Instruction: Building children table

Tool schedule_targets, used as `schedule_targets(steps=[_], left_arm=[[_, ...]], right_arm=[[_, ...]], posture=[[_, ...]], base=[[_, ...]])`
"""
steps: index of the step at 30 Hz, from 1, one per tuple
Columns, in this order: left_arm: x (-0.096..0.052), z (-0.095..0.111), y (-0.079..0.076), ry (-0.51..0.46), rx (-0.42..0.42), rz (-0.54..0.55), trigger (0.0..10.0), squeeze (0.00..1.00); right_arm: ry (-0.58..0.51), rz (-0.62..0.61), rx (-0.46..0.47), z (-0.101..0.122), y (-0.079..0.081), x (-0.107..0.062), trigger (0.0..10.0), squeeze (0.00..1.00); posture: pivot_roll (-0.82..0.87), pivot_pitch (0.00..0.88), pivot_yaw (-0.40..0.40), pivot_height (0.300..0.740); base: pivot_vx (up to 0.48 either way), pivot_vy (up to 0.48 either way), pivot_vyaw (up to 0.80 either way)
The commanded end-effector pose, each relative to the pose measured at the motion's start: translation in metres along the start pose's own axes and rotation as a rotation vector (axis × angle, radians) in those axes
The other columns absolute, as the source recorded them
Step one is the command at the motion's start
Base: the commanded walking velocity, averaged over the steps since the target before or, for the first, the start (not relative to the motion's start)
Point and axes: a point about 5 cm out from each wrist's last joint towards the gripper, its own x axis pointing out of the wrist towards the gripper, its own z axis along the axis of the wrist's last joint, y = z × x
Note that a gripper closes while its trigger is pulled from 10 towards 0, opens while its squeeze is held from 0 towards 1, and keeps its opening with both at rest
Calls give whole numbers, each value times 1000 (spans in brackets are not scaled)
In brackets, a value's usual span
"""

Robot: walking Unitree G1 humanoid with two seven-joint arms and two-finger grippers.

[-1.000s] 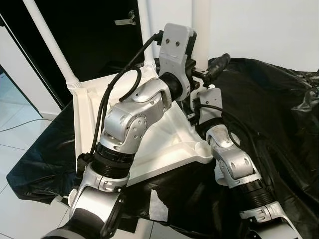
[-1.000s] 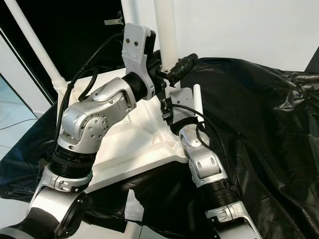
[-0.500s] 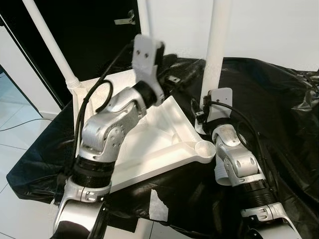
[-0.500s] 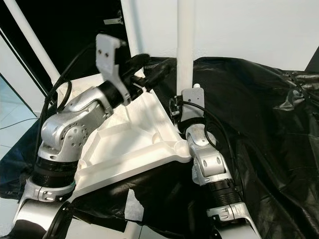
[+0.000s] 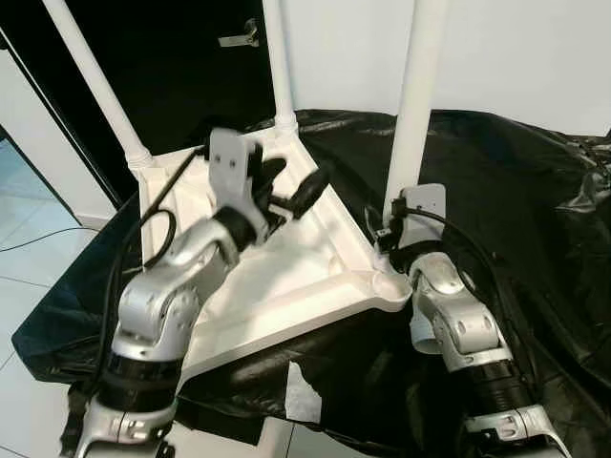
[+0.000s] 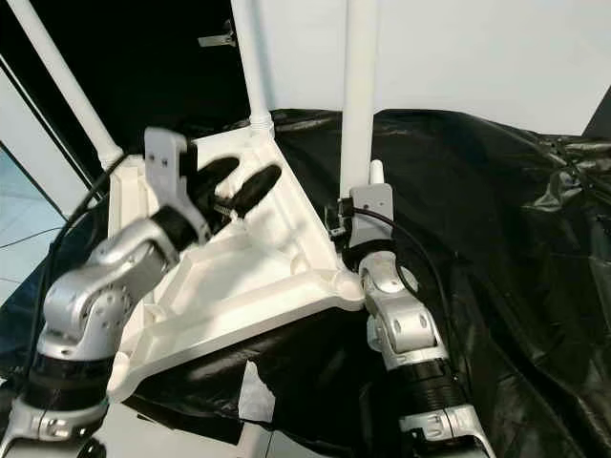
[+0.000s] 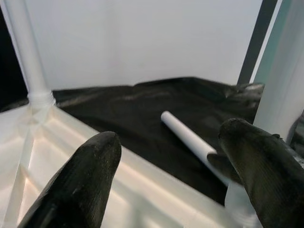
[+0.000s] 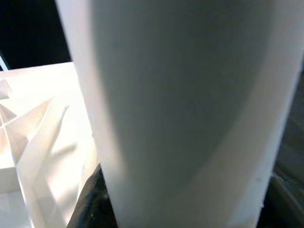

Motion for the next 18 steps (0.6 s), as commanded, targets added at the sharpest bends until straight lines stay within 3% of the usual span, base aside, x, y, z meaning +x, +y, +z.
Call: schedule_targets(steps=[1, 8, 18], left_arm=[[-3, -4, -4, 35, 26, -56, 10000, 0], [-11, -26, -4, 148, 19, -28, 10000, 0], [-21, -40, -14, 150, 108, -64, 10000, 0]], right_arm=[[-32, 12, 21, 4, 4, -3, 10000, 0], [-83, 63, 27, 11, 12, -13, 10000, 0], [-47, 95, 36, -5, 20, -31, 10000, 0]], posture=[[5, 0, 28, 740], [16, 0, 18, 740], [16, 0, 21, 740]], base=[[0, 0, 0], [0, 0, 0], [0, 0, 0]])
